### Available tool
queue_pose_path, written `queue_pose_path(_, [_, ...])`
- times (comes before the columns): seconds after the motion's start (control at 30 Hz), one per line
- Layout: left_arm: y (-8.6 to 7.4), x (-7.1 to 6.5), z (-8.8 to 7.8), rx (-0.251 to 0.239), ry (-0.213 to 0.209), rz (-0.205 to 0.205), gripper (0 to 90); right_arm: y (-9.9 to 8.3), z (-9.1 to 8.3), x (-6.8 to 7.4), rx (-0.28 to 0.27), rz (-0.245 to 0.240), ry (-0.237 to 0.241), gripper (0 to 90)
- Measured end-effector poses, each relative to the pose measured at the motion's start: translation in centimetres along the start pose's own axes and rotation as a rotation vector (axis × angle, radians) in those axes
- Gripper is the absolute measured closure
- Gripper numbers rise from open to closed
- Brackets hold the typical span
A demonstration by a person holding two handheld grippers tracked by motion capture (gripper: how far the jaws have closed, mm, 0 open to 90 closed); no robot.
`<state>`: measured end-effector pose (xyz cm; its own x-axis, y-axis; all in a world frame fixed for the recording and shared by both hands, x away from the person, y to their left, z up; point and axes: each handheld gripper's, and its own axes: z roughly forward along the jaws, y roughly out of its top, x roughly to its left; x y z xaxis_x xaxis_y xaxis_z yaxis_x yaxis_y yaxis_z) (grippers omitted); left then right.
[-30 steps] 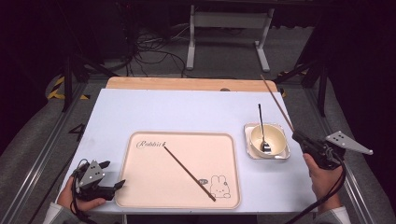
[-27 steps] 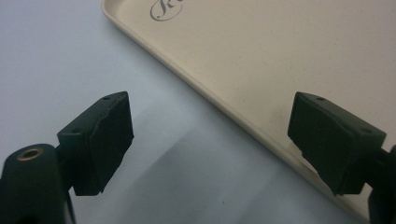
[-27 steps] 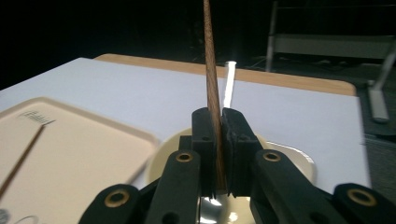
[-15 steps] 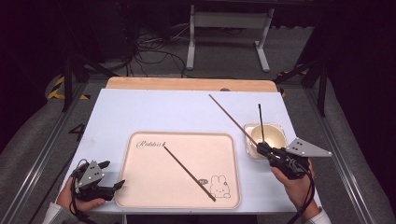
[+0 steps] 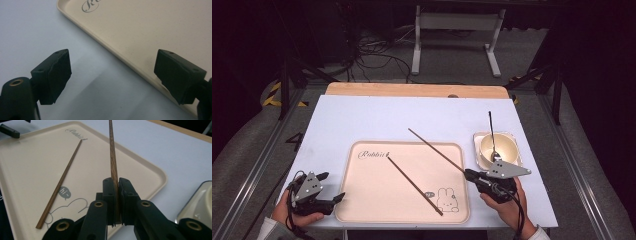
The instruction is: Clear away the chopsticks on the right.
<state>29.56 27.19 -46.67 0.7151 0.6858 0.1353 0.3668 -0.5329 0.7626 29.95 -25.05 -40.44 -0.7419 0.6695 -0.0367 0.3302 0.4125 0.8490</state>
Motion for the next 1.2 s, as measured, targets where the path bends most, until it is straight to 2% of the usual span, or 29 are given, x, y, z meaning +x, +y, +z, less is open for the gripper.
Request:
queue_pose_path(0.27, [0.0, -0.1, 0.0, 0.001, -0.001, 0.004, 14.8, -1.0, 2.2, 1.4, 0.093, -0.015, 0.052, 84.7])
queue_pose_path(0.53, [0.0, -0.1, 0.0, 0.001, -0.004, 0.008, 14.7, -1.4, 3.5, 2.3, 0.141, -0.021, 0.087, 84.6])
queue_pose_path(0.7, [0.1, -0.1, 0.0, 0.001, -0.007, 0.007, 14.7, -1.5, 4.1, 2.8, 0.16, -0.032, 0.107, 84.5])
queue_pose_path(0.97, [0.0, -0.1, 0.0, 0.002, -0.01, 0.011, 14.7, -1.5, 4.5, 3.2, 0.162, -0.038, 0.122, 84.2])
queue_pose_path(1.2, [0.0, -0.1, 0.1, -0.003, -0.015, 0.005, 14.9, -1.4, 5.2, 4.1, 0.184, -0.075, 0.121, 83.7])
